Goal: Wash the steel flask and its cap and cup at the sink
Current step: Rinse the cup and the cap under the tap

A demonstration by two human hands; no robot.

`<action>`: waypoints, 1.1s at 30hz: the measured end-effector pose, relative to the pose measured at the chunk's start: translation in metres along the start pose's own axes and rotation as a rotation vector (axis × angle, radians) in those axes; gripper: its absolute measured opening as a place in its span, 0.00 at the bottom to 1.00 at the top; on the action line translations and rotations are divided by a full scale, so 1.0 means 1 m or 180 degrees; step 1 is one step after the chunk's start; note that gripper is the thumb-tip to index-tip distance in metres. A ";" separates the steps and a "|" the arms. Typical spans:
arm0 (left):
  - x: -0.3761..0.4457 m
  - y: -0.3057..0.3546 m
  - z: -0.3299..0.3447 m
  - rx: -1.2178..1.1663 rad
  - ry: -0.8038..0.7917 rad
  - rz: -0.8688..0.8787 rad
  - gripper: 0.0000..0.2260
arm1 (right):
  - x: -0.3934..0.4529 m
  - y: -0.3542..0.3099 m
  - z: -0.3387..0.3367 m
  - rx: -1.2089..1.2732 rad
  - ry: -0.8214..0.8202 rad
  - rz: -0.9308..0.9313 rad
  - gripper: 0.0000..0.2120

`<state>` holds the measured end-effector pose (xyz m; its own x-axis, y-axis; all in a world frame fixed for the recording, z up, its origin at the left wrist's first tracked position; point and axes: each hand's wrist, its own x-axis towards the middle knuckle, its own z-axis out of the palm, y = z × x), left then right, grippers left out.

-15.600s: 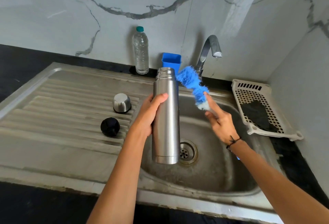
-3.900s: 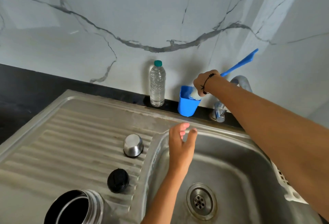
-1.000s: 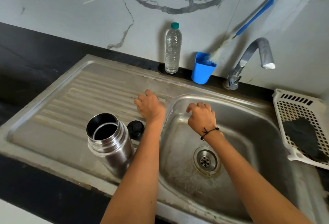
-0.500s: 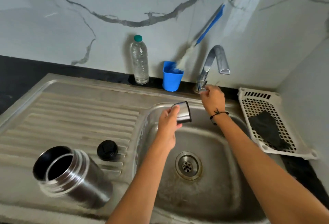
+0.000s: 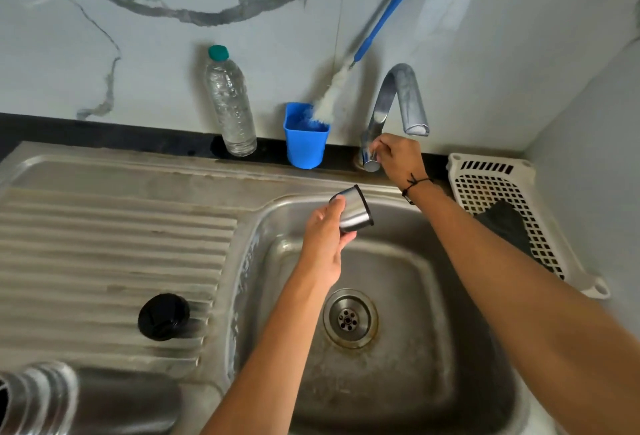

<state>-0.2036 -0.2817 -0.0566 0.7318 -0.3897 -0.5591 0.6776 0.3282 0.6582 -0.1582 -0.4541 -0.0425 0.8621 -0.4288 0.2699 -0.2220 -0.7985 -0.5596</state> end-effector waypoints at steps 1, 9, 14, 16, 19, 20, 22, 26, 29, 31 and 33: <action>0.001 -0.002 0.001 0.0004 0.0017 -0.0007 0.03 | 0.003 0.001 0.002 -0.0074 -0.0044 -0.0097 0.11; 0.009 -0.013 -0.001 0.0195 0.0054 0.0001 0.05 | 0.007 0.011 0.012 0.0126 -0.0169 -0.0140 0.11; 0.014 -0.017 0.003 0.0266 0.0085 -0.0001 0.08 | -0.004 -0.003 0.001 0.0560 -0.0116 0.0311 0.09; 0.019 -0.019 0.004 0.0305 0.0140 0.0018 0.09 | -0.022 -0.004 0.002 0.0624 0.0020 0.0514 0.07; 0.031 -0.022 0.002 0.0300 0.0290 0.0019 0.09 | -0.059 -0.002 0.003 0.1003 -0.0518 0.0718 0.08; 0.034 -0.024 0.000 0.0318 0.0340 -0.0032 0.09 | -0.071 -0.006 0.001 0.1256 -0.0743 0.0768 0.12; 0.039 -0.029 0.001 0.0341 0.0355 -0.0160 0.08 | -0.084 -0.013 -0.003 0.1485 -0.0960 0.0797 0.19; 0.039 -0.036 0.015 0.0395 0.0135 -0.0304 0.12 | -0.085 -0.017 -0.005 0.0857 -0.0780 0.0575 0.19; 0.041 -0.040 0.025 0.0477 0.0072 -0.0212 0.12 | -0.096 -0.013 0.000 0.0910 -0.0547 0.0600 0.10; 0.041 -0.044 0.031 0.0569 0.0033 0.0038 0.12 | -0.102 -0.013 0.004 0.1413 -0.0384 0.0927 0.09; 0.040 -0.048 0.039 0.0608 0.0220 0.0417 0.10 | -0.105 -0.014 0.011 0.1960 -0.0081 0.1493 0.07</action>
<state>-0.2095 -0.3468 -0.0908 0.8202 -0.2925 -0.4916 0.5553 0.2007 0.8071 -0.2408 -0.3928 -0.0718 0.7523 -0.6484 -0.1169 -0.2797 -0.1537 -0.9477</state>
